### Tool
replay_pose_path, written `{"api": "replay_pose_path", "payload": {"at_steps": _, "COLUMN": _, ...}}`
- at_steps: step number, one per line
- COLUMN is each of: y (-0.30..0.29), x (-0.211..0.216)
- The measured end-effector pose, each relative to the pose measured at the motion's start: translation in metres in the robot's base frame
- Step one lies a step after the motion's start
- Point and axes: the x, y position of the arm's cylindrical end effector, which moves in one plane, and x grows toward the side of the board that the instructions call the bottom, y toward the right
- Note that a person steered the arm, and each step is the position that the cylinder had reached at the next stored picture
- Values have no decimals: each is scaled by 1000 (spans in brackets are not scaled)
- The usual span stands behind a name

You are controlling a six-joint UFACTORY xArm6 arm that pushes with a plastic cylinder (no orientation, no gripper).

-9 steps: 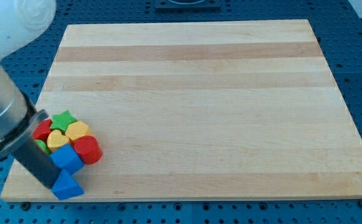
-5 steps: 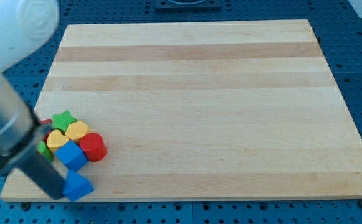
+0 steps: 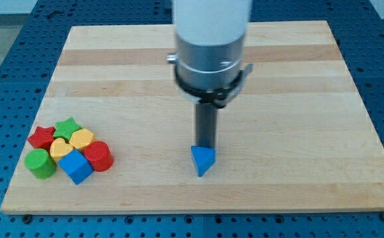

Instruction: Move blue triangle to the center

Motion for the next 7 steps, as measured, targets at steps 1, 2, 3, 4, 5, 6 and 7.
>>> {"api": "replay_pose_path", "payload": {"at_steps": 1, "y": -15, "x": -14}}
{"api": "replay_pose_path", "payload": {"at_steps": 2, "y": -53, "x": -21}}
{"api": "replay_pose_path", "payload": {"at_steps": 3, "y": -73, "x": 18}}
{"api": "replay_pose_path", "payload": {"at_steps": 4, "y": -34, "x": 59}}
{"api": "replay_pose_path", "payload": {"at_steps": 5, "y": 47, "x": 61}}
{"api": "replay_pose_path", "payload": {"at_steps": 6, "y": 53, "x": 44}}
{"api": "replay_pose_path", "payload": {"at_steps": 7, "y": 51, "x": 58}}
